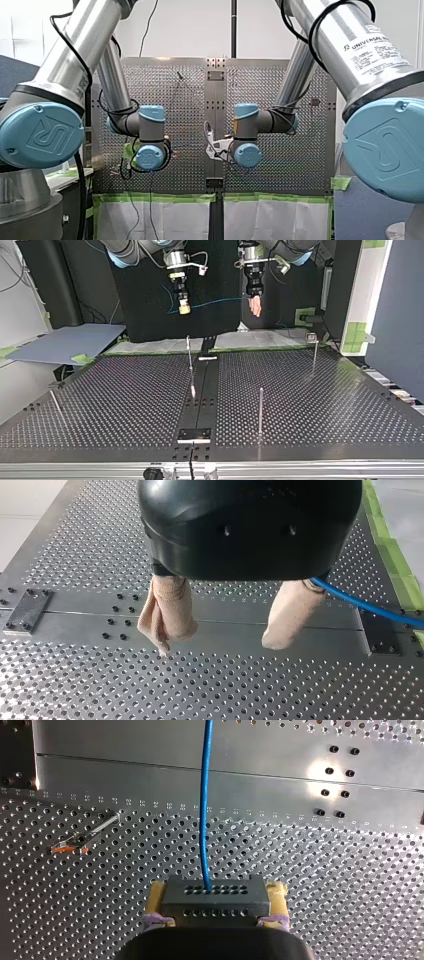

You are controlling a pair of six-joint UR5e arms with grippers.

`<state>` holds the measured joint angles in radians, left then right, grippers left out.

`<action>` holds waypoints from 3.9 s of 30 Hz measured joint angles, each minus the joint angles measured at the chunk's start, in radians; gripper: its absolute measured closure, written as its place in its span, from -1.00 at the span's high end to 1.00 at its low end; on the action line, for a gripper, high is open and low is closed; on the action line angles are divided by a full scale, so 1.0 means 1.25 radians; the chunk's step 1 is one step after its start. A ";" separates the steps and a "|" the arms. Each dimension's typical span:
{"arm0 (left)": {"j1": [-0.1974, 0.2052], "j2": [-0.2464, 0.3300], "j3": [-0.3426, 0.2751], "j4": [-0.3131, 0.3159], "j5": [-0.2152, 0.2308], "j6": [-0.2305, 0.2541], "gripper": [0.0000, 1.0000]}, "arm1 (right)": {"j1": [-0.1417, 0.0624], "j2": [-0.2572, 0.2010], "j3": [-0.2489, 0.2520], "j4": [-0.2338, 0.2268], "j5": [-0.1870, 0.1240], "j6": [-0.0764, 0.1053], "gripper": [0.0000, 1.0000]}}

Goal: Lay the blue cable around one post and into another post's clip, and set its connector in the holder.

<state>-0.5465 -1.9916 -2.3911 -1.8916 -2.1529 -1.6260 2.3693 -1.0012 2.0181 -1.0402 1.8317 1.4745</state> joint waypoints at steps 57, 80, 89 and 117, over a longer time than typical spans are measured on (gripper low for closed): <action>0.000 0.000 0.000 0.000 0.000 0.000 1.00 | 0.000 0.000 0.000 0.000 0.000 0.000 -0.99; 0.000 0.000 0.000 0.000 0.000 0.000 1.00 | 0.000 0.000 0.000 0.000 0.000 0.000 -0.99; -0.001 0.000 -0.001 0.000 -0.002 0.000 1.00 | 0.008 0.017 -0.001 0.017 0.000 0.002 -0.99; -0.053 0.003 0.006 -0.052 -0.054 -0.052 1.00 | 0.011 0.033 -0.001 0.028 0.000 0.002 -0.99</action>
<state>-0.6132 -1.9874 -2.3839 -1.9568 -2.2209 -1.6913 2.3831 -0.9597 2.0166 -1.0050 1.8317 1.4775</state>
